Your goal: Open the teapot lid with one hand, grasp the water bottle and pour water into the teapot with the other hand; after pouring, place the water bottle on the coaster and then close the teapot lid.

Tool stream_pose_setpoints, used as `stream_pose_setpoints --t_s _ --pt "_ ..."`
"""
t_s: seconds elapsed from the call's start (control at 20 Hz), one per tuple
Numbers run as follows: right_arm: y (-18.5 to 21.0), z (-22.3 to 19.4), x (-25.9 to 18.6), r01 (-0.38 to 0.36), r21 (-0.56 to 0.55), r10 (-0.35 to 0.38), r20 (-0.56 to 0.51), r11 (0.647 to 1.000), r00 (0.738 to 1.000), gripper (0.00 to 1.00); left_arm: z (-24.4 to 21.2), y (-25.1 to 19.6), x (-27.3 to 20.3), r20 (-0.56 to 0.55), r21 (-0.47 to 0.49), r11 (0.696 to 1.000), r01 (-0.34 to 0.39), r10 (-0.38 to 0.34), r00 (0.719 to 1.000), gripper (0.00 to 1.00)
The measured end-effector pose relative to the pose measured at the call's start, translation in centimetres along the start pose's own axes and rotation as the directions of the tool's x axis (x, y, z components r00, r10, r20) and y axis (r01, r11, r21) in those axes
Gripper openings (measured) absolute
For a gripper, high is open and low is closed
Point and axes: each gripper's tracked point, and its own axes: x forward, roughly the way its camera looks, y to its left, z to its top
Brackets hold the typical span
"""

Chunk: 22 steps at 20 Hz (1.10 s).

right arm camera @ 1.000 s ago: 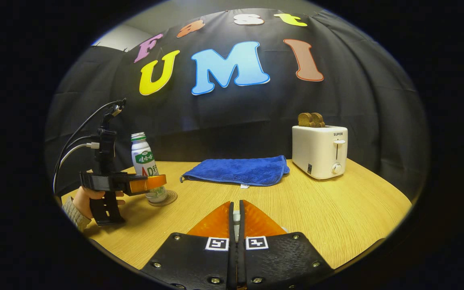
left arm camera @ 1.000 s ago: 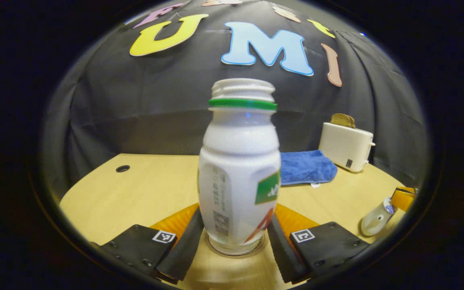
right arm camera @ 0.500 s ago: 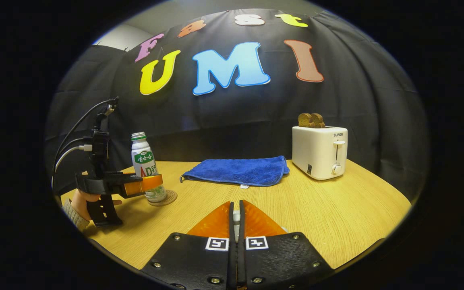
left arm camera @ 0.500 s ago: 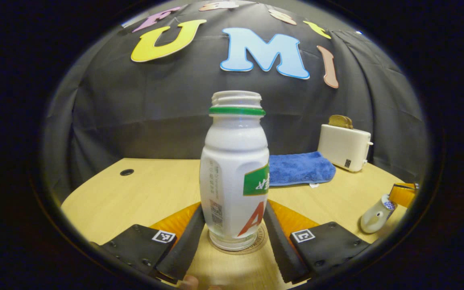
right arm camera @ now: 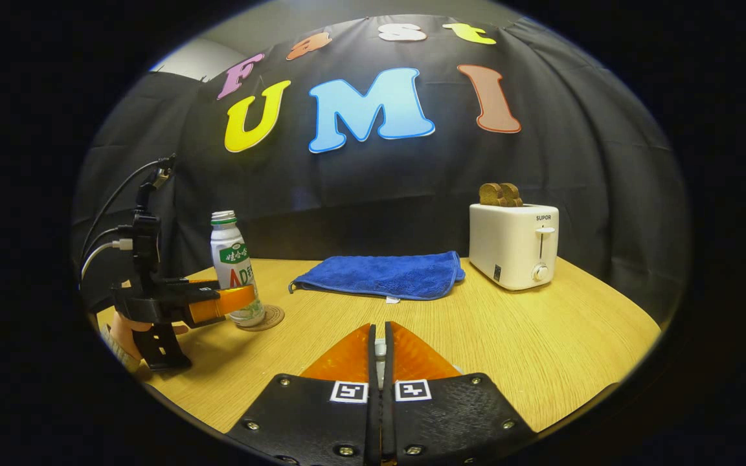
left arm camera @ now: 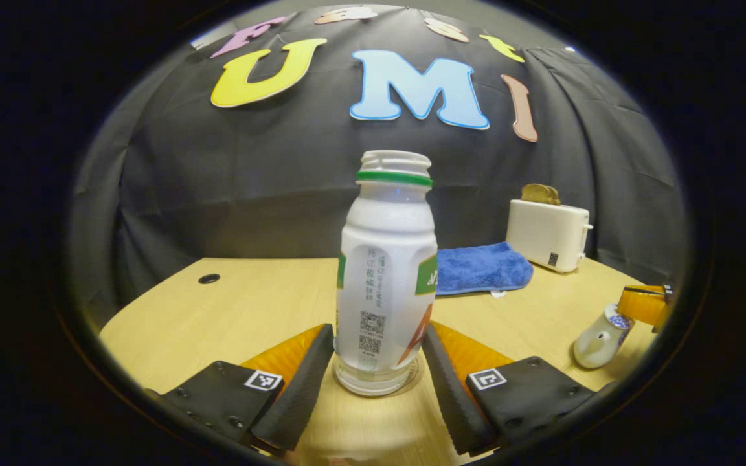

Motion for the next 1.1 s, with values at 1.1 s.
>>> stream_pose_setpoints --t_s 1.1 --pt "0.0 0.1 0.0 0.009 -0.016 -0.009 0.003 1.000 1.000 0.01 -0.6 0.9 -2.8 -0.008 0.022 0.998 -0.062 0.062 0.998 1.00"
